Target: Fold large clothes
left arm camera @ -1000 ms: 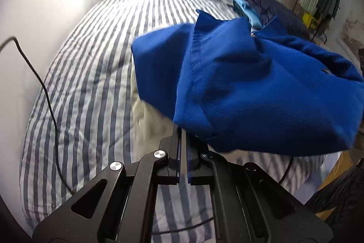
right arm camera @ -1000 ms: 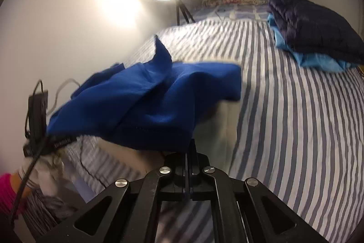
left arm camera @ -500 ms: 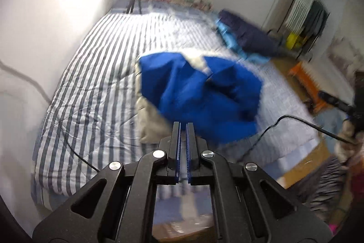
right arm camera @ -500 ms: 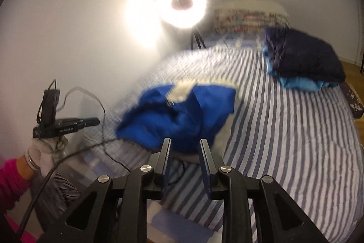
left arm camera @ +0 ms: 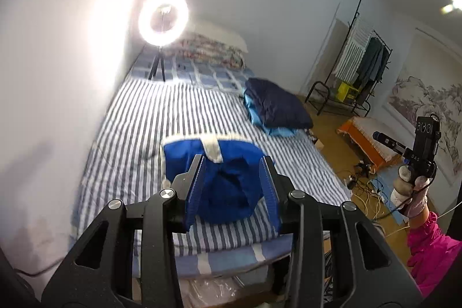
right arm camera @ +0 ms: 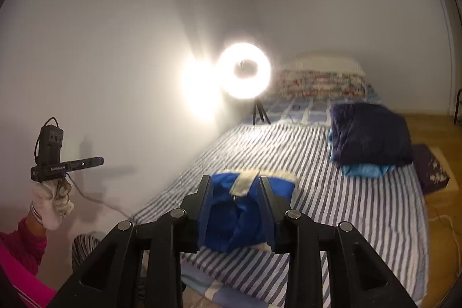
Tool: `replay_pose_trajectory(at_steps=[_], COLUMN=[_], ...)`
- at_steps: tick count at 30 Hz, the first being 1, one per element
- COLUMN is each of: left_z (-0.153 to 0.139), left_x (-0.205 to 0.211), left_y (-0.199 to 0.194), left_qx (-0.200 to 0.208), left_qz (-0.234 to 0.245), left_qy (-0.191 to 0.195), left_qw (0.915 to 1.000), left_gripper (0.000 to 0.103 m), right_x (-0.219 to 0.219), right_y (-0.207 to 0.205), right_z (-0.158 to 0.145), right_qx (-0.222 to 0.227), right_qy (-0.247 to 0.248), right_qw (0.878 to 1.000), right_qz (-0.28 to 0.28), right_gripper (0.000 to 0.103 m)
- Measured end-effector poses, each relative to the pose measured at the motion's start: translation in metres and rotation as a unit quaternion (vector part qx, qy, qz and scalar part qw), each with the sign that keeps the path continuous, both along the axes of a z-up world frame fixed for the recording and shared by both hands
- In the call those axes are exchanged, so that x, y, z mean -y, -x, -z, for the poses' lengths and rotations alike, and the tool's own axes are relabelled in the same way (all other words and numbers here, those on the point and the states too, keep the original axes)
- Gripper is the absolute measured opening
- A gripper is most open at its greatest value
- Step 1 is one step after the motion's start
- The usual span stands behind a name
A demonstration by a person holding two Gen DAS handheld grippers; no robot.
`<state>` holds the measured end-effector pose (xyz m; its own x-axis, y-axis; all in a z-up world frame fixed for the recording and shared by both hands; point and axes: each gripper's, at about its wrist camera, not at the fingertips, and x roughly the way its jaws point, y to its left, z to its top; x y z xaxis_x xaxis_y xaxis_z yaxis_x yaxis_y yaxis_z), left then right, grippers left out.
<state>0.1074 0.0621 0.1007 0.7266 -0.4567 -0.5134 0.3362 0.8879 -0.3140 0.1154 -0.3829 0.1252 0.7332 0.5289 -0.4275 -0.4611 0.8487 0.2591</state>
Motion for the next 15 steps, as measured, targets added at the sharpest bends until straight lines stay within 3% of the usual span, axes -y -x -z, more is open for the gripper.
replay_pose_trajectory(at_steps=[3,5,8,11,15], left_z=[-0.010,-0.012,0.008,0.050,0.093], left_x=[-0.002,0.000,-0.003,-0.004,-0.009], left_y=[-0.004,-0.010,-0.031,-0.061,-0.088], left_qx=[-0.004,0.003,-0.017,-0.069,-0.130], left_qz=[0.015,0.012,-0.002,-0.011,-0.037], left_qy=[0.028,0.020,0.032,0.059,0.072], left_qw=[0.9995,0.9997,0.9993,0.9958,0.9883], left_gripper=[0.042,0.045,0.047,0.047,0.047], right_x=[0.000,-0.001,0.000,-0.004,-0.012], right_y=[-0.003,-0.009,-0.022,-0.047,-0.081], right_z=[-0.010,-0.007,0.008,0.050,0.110], right_qx=[0.009,0.007,-0.012,-0.064,-0.147], right_qy=[-0.002,0.001,-0.006,-0.015,-0.019], right_qw=[1.000,1.000,1.000,0.998,0.989], right_qz=[0.000,0.003,0.005,-0.001,0.005], right_gripper=[0.045,0.045,0.045,0.058,0.058])
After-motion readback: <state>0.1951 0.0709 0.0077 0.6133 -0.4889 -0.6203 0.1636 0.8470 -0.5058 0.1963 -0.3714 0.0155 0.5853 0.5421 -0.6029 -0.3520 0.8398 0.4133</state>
